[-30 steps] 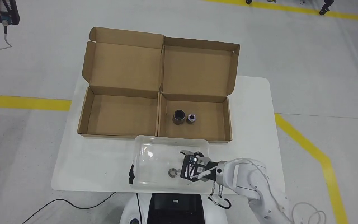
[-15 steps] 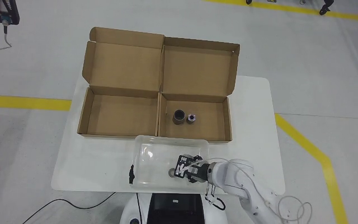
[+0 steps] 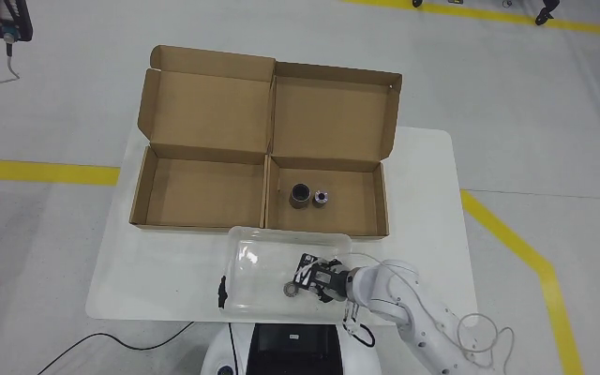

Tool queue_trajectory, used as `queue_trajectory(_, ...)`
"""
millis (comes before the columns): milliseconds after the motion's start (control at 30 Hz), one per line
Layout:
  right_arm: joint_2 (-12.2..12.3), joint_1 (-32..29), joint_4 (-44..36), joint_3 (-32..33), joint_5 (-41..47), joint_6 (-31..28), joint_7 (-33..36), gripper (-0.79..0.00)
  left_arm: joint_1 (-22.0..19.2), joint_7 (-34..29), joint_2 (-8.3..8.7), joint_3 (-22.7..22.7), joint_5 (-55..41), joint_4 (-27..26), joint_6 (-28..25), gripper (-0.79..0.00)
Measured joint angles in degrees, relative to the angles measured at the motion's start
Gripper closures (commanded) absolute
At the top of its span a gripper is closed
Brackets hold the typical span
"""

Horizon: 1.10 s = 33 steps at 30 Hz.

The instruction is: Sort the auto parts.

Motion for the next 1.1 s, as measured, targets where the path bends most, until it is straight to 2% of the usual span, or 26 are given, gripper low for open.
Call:
queue_trajectory(133, -0.1, 0.8, 0.6, -1.0, -0.2, 0.5, 0.7, -0.413, 0.0, 0.0, 0.00, 0.0, 0.0, 0.0, 0.0, -0.785)
queue_trajectory(233, -0.2, 1.4, 0.9, -1.7, -0.4, 0.8, 1.2, -0.342, 0.0, 0.0, 0.00, 0.0, 0.0, 0.0, 0.0, -0.785)
queue_trajectory(333, -0.4, 2.1, 1.2, -2.5, -0.8, 1.2, 2.4, -0.037, 0.0, 0.0, 0.00, 0.0, 0.0, 0.0, 0.0, -0.785)
queue_trajectory(367, -0.4, 2.3, 1.2, -2.7, -0.8, 1.3, 2.6, 0.000, 0.0, 0.0, 0.00, 0.0, 0.0, 0.0, 0.0, -0.785)
queue_trajectory(600, -0.7, 4.0, 1.2, -4.7, -2.3, 1.6, 4.2, 0.000, 0.0, 0.0, 0.00, 0.0, 0.0, 0.0, 0.0, -0.785)
queue_trajectory(733, -0.8, 4.7, 0.1, -5.3, -3.2, 1.2, 2.8, 0.000, 0.0, 0.0, 0.00, 0.0, 0.0, 0.0, 0.0, -0.785)
queue_trajectory(967, -0.7, 4.9, -0.5, -5.1, -4.9, 1.3, -3.0, 0.000, 0.0, 0.0, 0.00, 0.0, 0.0, 0.0, 0.0, -0.785)
queue_trajectory(1100, -0.6, 4.5, -0.2, -4.2, -3.9, 1.2, -9.6, 0.000, 0.0, 0.0, 0.00, 0.0, 0.0, 0.0, 0.0, -0.785)
